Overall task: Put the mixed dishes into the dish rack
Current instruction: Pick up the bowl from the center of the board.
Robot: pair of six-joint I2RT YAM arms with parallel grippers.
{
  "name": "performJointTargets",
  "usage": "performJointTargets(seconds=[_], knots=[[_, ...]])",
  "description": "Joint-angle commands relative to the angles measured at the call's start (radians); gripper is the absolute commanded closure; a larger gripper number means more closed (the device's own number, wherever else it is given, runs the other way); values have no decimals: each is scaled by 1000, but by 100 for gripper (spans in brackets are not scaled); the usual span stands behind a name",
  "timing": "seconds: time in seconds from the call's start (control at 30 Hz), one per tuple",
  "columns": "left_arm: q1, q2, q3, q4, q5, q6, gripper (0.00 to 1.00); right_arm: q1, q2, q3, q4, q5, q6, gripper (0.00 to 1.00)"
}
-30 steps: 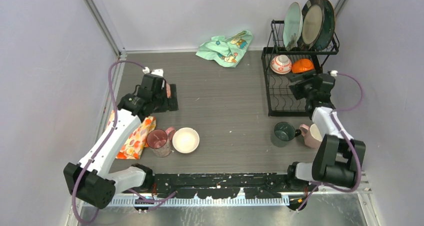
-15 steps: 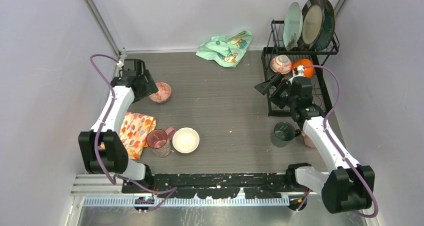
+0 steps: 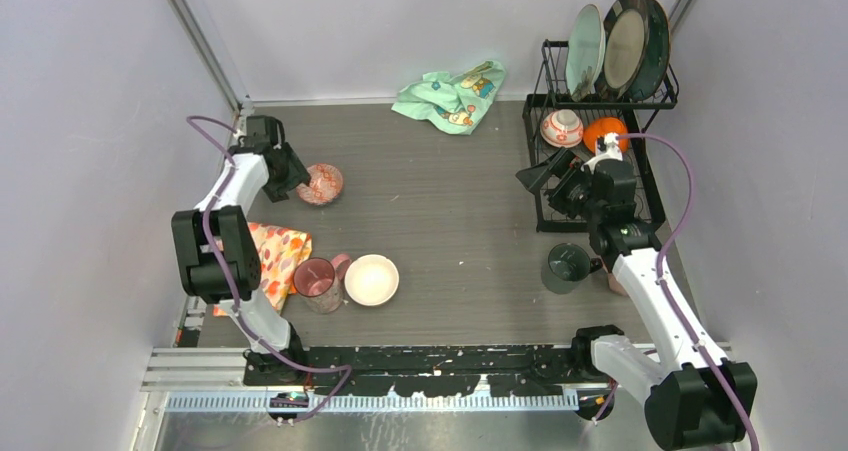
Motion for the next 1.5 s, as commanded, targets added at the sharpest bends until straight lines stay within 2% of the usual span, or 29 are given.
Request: performJointTargets(seconds=[0.0, 0.33, 0.57, 0.8, 1.1, 1.47], knots=[[16, 41, 41, 57, 65, -6, 43, 2, -12, 0, 28, -3, -24, 0], [23, 127, 62, 51, 129, 2, 54, 2, -20, -9, 36, 7, -11, 0], [24, 123, 59, 44, 138, 11, 81, 3, -25, -15, 33, 0, -17, 1], [23, 93, 60, 39, 181, 3, 100, 2, -24, -12, 22, -15, -20, 0], [21, 20, 51, 38, 263, -13, 100, 3, -11, -12, 25, -24, -3, 0], [-31, -136, -16, 34, 371, -9, 100, 4, 19, -30, 76, -148, 93, 1]])
